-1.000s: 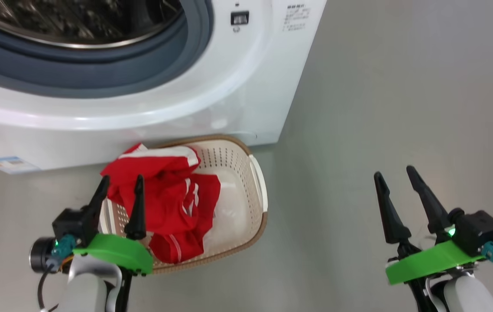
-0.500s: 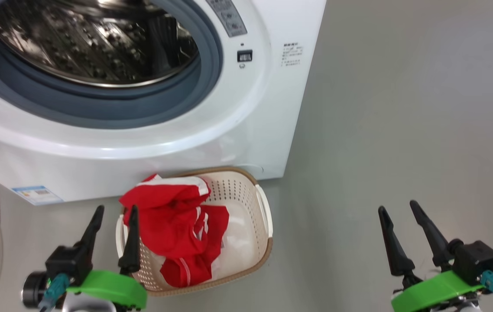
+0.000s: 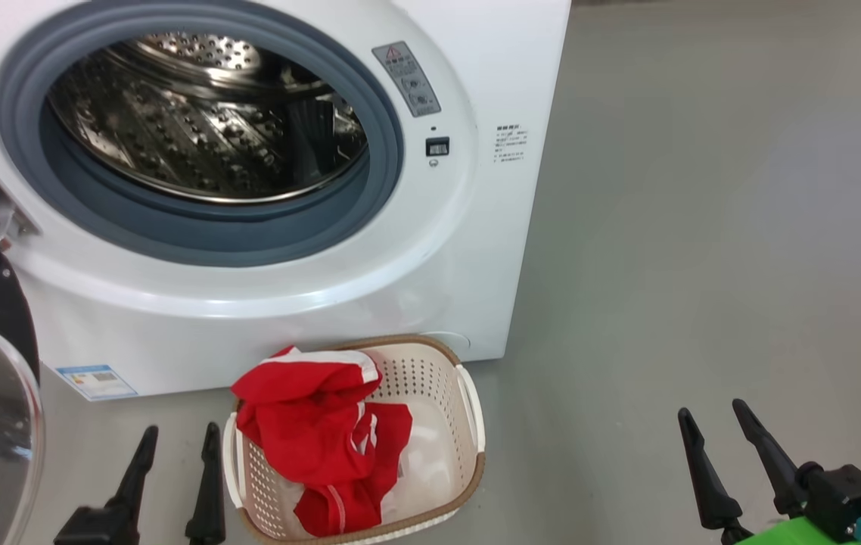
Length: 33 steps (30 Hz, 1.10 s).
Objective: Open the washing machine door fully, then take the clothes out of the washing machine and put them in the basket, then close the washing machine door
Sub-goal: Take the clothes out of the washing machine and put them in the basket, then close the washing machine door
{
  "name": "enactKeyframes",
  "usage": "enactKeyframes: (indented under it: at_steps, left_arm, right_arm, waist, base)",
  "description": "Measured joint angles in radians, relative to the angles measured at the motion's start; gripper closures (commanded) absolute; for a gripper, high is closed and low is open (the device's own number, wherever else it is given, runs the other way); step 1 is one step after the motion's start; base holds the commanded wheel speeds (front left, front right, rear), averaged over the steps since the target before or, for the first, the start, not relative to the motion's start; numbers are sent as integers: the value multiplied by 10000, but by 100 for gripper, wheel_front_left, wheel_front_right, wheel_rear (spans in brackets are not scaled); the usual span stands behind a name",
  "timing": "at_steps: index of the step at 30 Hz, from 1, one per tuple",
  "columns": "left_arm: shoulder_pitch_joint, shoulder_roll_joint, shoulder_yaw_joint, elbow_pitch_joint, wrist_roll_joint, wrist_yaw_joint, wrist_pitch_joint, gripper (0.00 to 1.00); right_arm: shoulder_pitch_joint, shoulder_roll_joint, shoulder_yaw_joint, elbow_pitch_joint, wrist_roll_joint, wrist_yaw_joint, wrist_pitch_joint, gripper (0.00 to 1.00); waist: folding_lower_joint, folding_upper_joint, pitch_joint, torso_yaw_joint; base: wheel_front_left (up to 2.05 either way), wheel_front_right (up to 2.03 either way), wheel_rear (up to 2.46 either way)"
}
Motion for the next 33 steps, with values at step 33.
enactKeyframes:
  at_steps: [33]
  left_arm:
    - [1174,61,102,-1072,-368,157,0,0]
  right_arm:
    - [569,-6,-316,-105,-33,0,0,0]
  waist:
    - [0,0,-240,-134]
  base:
    - [0,0,0]
